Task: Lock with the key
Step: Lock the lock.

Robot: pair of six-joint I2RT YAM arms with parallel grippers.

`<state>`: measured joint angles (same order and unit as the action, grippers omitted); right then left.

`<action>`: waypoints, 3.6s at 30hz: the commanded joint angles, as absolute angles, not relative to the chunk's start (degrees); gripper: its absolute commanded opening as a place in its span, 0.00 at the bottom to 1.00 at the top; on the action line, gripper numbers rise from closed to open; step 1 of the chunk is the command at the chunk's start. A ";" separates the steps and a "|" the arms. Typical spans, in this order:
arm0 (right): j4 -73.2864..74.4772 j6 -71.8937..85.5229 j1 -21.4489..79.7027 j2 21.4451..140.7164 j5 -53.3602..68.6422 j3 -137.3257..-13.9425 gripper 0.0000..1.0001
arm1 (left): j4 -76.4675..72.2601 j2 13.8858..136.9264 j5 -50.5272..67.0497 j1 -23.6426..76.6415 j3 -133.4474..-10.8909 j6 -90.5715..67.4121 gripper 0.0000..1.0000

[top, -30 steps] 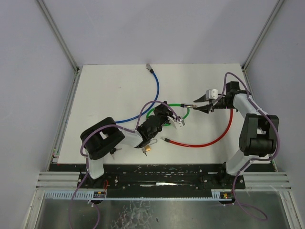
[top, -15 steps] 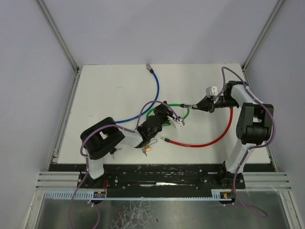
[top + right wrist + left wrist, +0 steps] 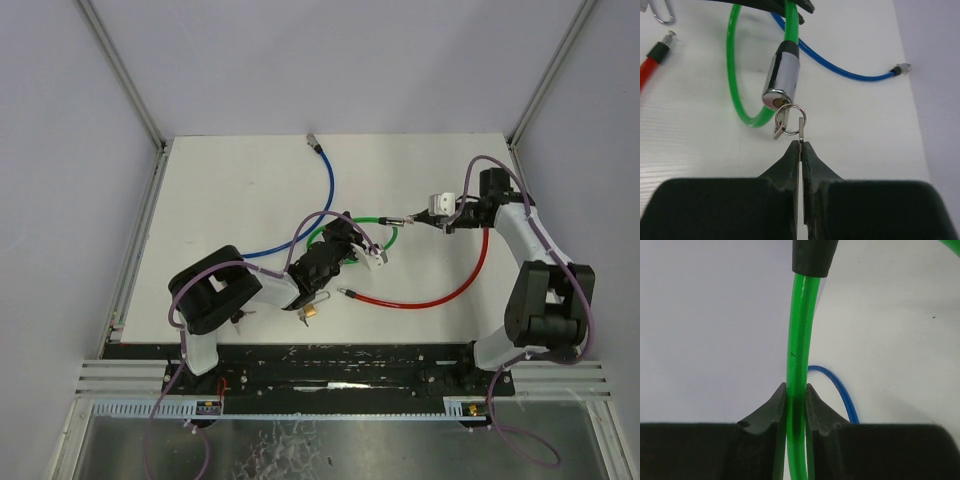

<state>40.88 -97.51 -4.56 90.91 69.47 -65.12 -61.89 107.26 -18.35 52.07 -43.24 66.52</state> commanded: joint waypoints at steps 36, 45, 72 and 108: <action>16.95 -96.78 -0.09 67.49 54.20 -49.08 0.06 | -54.27 109.56 -21.46 52.30 -44.16 66.66 0.00; 21.96 -102.02 -0.09 65.84 53.31 -47.46 0.18 | -55.20 109.82 -22.29 52.30 -43.74 66.77 0.00; 56.68 -97.51 -0.92 89.65 62.95 -73.12 0.60 | -56.40 108.53 -22.17 52.30 -42.56 68.54 0.00; 3.81 -14.83 -0.11 75.84 61.60 -41.43 0.52 | -56.82 108.04 -22.76 52.56 -41.59 66.12 0.00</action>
